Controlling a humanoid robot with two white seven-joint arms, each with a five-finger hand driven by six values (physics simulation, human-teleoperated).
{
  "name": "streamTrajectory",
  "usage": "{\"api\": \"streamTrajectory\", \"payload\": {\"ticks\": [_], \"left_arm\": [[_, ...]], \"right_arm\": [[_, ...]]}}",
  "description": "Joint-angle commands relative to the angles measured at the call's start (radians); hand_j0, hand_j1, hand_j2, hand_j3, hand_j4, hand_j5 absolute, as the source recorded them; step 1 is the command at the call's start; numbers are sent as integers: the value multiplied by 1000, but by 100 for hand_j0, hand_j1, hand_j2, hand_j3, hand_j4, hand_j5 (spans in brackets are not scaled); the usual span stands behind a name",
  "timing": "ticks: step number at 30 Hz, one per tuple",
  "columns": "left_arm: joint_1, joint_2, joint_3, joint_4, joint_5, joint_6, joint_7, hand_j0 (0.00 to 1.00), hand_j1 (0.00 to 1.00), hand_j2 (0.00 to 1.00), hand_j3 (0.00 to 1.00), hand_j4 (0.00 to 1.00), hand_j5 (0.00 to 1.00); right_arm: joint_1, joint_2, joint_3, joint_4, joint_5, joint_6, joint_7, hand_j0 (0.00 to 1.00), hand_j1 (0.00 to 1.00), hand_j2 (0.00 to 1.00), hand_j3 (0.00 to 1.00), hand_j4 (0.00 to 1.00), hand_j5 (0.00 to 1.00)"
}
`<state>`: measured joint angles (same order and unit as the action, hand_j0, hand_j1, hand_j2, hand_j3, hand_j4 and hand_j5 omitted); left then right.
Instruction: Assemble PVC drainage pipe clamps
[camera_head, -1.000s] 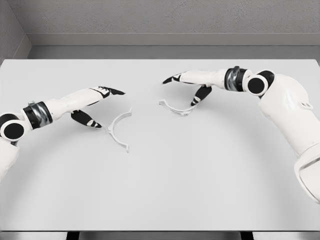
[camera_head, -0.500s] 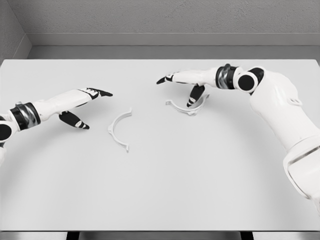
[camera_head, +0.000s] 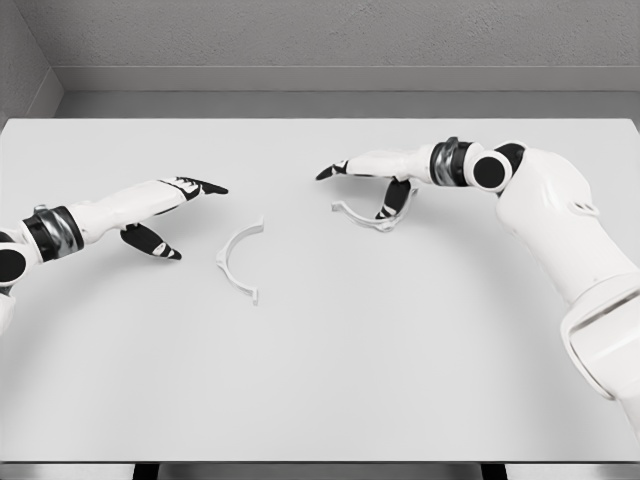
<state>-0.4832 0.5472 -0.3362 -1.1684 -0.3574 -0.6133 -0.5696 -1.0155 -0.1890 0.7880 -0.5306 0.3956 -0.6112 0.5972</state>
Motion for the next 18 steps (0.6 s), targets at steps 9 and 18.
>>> {"api": "streamTrajectory", "payload": {"ticks": [9, 18], "left_arm": [[0, 0, -6, -2, 8, 2, 1, 100, 100, 100, 100, 100, 100], [0, -1, -14, -4, 6, 2, 1, 100, 100, 100, 100, 100, 100]], "right_arm": [[11, -52, 66, -121, 2, 0, 14, 100, 100, 100, 100, 100, 100], [84, -164, 77, -342, 2, 0, 14, 100, 100, 100, 100, 100, 100]]}}
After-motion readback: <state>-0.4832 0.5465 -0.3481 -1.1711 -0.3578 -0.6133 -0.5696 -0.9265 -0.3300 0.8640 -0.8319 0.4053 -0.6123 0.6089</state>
